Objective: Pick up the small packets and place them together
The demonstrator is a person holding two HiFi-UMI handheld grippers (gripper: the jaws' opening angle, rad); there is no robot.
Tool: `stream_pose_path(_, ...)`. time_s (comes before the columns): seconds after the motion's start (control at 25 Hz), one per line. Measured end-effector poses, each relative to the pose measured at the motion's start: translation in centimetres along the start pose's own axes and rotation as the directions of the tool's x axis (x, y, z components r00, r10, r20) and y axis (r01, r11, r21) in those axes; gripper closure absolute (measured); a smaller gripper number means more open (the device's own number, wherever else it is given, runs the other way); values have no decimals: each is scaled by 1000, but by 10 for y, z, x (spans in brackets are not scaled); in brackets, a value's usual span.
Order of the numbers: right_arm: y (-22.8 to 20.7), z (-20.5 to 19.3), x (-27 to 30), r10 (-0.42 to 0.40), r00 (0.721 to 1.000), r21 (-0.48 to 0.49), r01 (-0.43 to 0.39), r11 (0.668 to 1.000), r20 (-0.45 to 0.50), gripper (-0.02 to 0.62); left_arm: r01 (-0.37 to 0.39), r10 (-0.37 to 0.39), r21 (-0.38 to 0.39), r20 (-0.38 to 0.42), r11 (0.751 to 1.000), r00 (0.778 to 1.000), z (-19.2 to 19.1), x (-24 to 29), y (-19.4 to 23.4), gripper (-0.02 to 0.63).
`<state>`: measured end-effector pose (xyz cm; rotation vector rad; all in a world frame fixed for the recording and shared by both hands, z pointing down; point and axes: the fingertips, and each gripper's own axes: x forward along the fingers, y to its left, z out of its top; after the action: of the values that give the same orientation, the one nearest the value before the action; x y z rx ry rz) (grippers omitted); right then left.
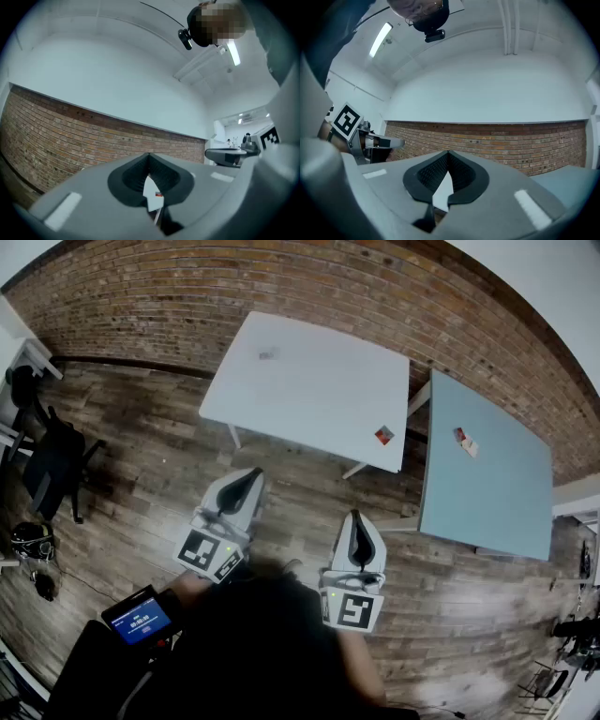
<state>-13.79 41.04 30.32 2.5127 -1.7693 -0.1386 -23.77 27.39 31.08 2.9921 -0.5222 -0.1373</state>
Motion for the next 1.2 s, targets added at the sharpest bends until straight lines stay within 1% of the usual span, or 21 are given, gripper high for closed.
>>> stream_pose_path(0.16, -6, 2, -7, -22, 1000, -22, 22, 1000, -4, 594, 76, -76, -4, 11, 997, 997, 3, 19, -22, 606)
stream_pose_path(0.28, -6, 0, -12, -34, 999, -14, 34, 999, -13, 594, 90, -90, -21, 3, 996, 996, -1, 19, -26, 606)
stream_pose_path(0.4, -4, -6, -15, -33, 999, 13, 33, 999, -22, 594, 83, -84, -32, -14, 996, 996, -8, 14, -23, 606)
stream_pose_path(0.48, -1, -8, -15, -18, 1000, 41, 18, 999, -17, 592, 79, -80, -35, -20, 996, 997, -10, 12, -22, 606)
stream_pose_path(0.6, -2, -10, -14, -7, 1000, 37, 8, 999, -22, 592, 71, -72, -31, -26, 997, 997, -12, 12, -23, 606)
stream_pose_path(0.72, -12, -17, -11, -12, 999, 39, 13, 999, -33, 592, 61, -62, -27, -30, 998, 998, -17, 17, -26, 606)
stream_pose_path(0.8, -18, -23, -11, -29, 998, 46, 32, 998, -49, 589, 59, -59, -20, -37, 998, 998, -20, 21, -28, 606)
stream_pose_path(0.88, -23, -28, -14, -35, 997, 56, 39, 998, -68, 575, 56, -57, -19, -51, 998, 997, -24, 22, -31, 606)
stream_pose_path(1.08, -38, -34, -8, -3, 997, 73, 8, 997, -75, 574, 25, -26, -15, -48, 1000, 999, -24, 31, -36, 606)
stream_pose_path(1.2, -53, -40, -8, 9, 996, 79, -2, 997, -87, 574, 4, -5, -15, -59, 1000, 998, -30, 39, -42, 606)
